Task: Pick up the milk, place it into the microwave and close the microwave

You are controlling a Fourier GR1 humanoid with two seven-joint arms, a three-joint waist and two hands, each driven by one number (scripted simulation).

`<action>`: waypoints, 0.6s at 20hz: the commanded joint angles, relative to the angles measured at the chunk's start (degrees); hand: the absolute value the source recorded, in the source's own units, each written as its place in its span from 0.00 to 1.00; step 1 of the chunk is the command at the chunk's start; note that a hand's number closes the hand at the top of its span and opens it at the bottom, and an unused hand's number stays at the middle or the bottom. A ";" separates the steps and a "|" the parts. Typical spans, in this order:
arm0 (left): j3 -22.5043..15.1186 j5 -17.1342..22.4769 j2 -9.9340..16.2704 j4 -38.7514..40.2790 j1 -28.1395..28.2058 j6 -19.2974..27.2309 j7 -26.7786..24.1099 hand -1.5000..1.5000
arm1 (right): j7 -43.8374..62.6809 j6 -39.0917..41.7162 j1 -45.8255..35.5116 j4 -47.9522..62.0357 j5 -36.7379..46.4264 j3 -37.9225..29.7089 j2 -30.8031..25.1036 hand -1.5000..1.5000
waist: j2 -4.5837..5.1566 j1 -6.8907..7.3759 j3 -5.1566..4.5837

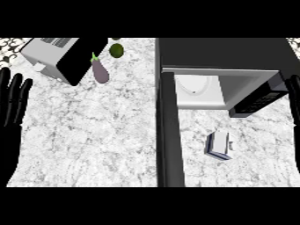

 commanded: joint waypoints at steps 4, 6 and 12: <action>-9.04 -6.91 -5.65 -5.00 4.58 3.59 -0.44 0.00 | 2.45 1.22 7.89 -7.90 -0.14 1.53 0.21 0.00 | -0.78 -0.12 2.72; -13.10 -10.59 -6.69 -2.82 3.34 7.57 -1.32 0.00 | -0.22 1.07 13.55 -9.95 0.06 4.41 2.98 0.00 | -0.71 -0.37 2.73; -19.34 -3.21 -6.83 -6.64 16.16 15.50 0.42 0.00 | -5.64 6.64 25.72 -13.25 -0.44 9.73 2.29 0.00 | -0.80 -0.17 2.74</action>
